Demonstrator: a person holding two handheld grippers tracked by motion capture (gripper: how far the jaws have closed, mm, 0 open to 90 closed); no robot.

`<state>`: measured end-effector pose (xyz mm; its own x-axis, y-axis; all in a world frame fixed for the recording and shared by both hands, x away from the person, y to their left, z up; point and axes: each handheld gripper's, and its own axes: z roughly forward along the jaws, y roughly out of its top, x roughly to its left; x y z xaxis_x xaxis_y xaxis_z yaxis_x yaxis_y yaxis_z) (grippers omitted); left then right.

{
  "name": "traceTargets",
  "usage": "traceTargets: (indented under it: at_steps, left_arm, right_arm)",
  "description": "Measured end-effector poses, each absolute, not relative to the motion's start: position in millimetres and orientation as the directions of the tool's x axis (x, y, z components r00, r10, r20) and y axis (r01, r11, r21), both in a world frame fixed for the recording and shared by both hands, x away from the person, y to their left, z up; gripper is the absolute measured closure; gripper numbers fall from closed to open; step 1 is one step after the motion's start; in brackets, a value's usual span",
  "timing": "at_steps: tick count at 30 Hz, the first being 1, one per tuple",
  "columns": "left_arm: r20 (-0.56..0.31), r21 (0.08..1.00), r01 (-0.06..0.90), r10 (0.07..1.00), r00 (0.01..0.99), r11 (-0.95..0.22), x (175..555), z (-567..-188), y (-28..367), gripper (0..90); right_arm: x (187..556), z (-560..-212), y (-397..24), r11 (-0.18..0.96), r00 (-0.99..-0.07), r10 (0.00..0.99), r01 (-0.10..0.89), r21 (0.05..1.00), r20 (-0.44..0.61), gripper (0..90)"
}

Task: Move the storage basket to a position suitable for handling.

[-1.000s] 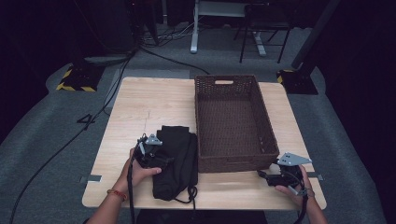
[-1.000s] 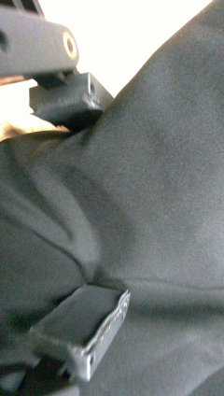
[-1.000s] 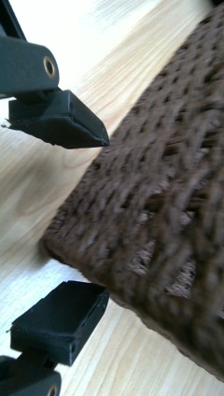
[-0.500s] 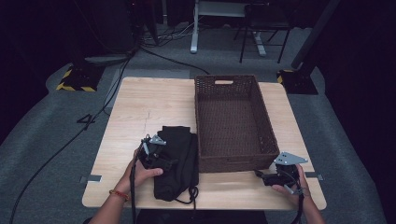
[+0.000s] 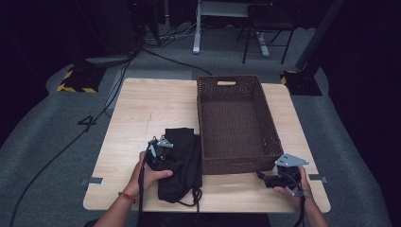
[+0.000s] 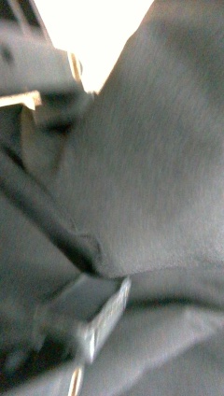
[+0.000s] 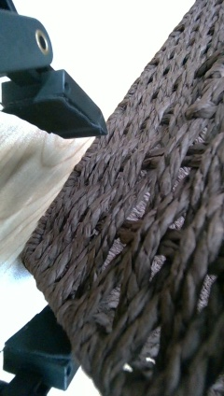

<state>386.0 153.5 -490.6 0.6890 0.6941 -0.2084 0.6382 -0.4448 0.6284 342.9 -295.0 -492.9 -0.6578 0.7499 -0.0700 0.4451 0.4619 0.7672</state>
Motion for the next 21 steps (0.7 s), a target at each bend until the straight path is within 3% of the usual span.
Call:
traceTargets:
  at_steps: [1, 5, 10, 17, 21]
  left_arm:
    - [-0.214, 0.632, 0.639, 0.693, 0.688, -0.44, 386.0, -490.9, 153.5, 36.9]
    - [-0.261, 0.634, 0.651, 0.676, 0.689, -0.418, 387.7, -491.7, 155.0, 51.7]
    - [-0.294, 0.648, 0.655, 0.665, 0.686, -0.389, 390.1, -493.2, 160.2, 64.0]
    - [-0.241, 0.681, 0.609, 0.662, 0.71, -0.406, 387.2, -491.3, 163.7, 71.5]
    - [-0.226, 0.704, 0.591, 0.665, 0.712, -0.394, 386.0, -490.0, 168.5, 73.3]
  right_arm:
    - [343.3, -492.7, -294.4, 0.464, -0.658, 0.75, 0.446, 0.766, -0.072, 15.4]
    - [343.9, -492.8, -293.3, 0.468, -0.659, 0.749, 0.444, 0.764, -0.076, 15.4]
    - [344.3, -492.9, -292.7, 0.469, -0.657, 0.75, 0.443, 0.764, -0.078, 15.4]
    - [343.2, -492.7, -296.5, 0.485, -0.656, 0.747, 0.431, 0.761, -0.105, 20.0]
    - [341.4, -490.2, -313.3, 0.446, -0.658, 0.751, 0.443, 0.778, -0.055, 22.2]
